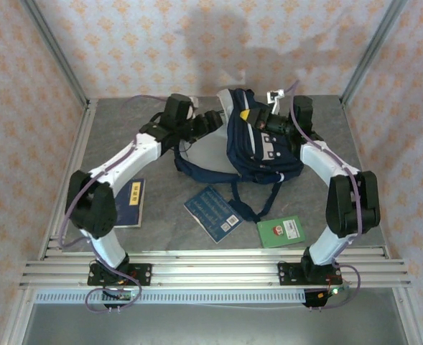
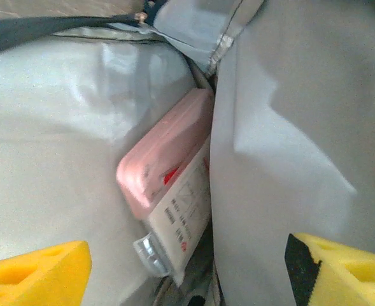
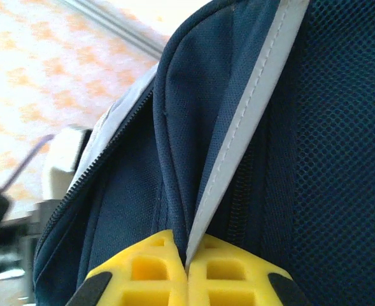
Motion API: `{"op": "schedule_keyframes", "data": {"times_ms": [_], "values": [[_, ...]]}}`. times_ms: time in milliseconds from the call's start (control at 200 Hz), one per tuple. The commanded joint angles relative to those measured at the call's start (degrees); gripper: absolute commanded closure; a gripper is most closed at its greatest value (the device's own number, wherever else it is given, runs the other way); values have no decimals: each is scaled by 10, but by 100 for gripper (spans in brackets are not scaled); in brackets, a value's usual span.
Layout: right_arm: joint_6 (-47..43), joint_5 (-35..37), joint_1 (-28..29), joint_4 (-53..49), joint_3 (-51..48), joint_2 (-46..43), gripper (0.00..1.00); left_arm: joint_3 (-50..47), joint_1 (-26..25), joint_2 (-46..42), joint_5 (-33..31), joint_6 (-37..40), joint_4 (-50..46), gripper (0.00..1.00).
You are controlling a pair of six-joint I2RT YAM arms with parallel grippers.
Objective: Pack the student bag
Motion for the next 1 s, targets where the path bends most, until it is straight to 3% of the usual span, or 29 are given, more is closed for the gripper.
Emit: {"op": "schedule_keyframes", "data": {"times_ms": [0, 130, 215, 400, 485, 565, 641, 771, 876, 936, 996], "values": [[-152, 162, 24, -123, 49, -25, 100, -27, 16, -77, -14, 36, -48, 20], [-138, 328, 54, -159, 91, 4, 100, -49, 18, -152, -45, 70, -109, 21], [-100, 360, 52, -201, 152, 45, 100, -79, 18, -204, -48, 79, -131, 21], [-124, 374, 56, -282, 248, 119, 100, -168, 18, -298, -44, 76, -141, 21], [-151, 378, 69, -306, 256, 124, 72, -200, 17, -320, -35, 78, -148, 21], [-189, 445, 91, -315, 230, 94, 47, -218, 17, -334, -31, 89, -162, 21], [-230, 531, 112, -344, 208, 54, 36, -233, 17, -343, -30, 96, -169, 21], [-248, 650, 128, -372, 143, -44, 36, -257, 10, -356, -28, 100, -167, 21], [-268, 695, 160, -405, 90, -130, 38, -278, -15, -362, -39, 104, -161, 23], [-254, 703, 181, -446, 78, -157, 46, -290, -48, -361, -49, 105, -154, 23], [-233, 696, 200, -490, 66, -177, 62, -300, -84, -349, -63, 106, -145, 24]]}}
